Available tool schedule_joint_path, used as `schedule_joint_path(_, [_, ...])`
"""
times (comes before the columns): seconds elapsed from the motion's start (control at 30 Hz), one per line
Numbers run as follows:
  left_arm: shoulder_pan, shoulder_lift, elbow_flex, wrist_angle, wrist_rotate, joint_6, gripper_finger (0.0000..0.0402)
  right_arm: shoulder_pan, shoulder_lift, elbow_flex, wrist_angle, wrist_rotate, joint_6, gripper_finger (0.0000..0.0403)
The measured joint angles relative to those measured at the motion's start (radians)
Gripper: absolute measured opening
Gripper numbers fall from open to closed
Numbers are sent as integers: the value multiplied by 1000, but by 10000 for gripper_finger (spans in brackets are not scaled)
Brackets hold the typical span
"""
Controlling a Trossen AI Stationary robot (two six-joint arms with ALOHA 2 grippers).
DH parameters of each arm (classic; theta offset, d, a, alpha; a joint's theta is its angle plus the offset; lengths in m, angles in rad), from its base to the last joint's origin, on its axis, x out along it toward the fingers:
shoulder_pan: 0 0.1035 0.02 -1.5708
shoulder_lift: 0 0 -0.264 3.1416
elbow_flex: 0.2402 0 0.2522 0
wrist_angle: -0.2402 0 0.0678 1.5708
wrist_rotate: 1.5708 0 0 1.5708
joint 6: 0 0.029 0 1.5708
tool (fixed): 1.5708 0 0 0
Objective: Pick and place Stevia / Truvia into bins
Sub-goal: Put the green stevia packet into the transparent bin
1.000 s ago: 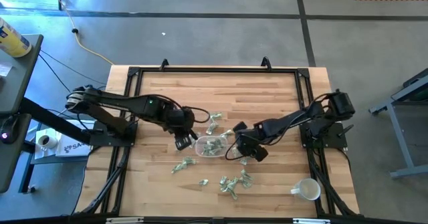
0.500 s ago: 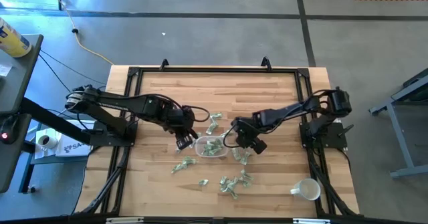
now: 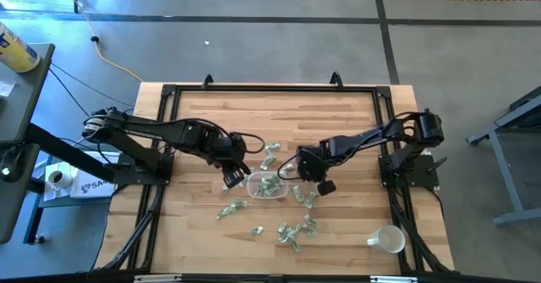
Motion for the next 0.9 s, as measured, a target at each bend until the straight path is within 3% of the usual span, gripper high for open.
schedule_joint_path(0.13, [0, 0, 0, -13, -2, 9, 156, -4, -53, 66, -34, 29, 117, 22])
schedule_joint_path(0.3, [0, 0, -35, -38, -2, 53, 156, -17, -83, 221, -26, -34, 143, 7])
schedule_joint_path(0.5, [0, -2, -172, -39, 4, -1, 156, -25, 40, 393, -20, -204, 145, 23])
schedule_joint_path(0.7, [1, 1, -344, 101, 86, -121, 156, -31, 190, 449, -29, -405, 216, 28])
schedule_joint_path(0.8, [-2, 1, -391, 139, 118, -187, 156, -31, 241, 472, -8, -419, 245, 39])
schedule_joint_path(0.9, [-22, 1, -404, 145, 108, -215, 156, -24, 254, 496, 8, -357, 253, 72])
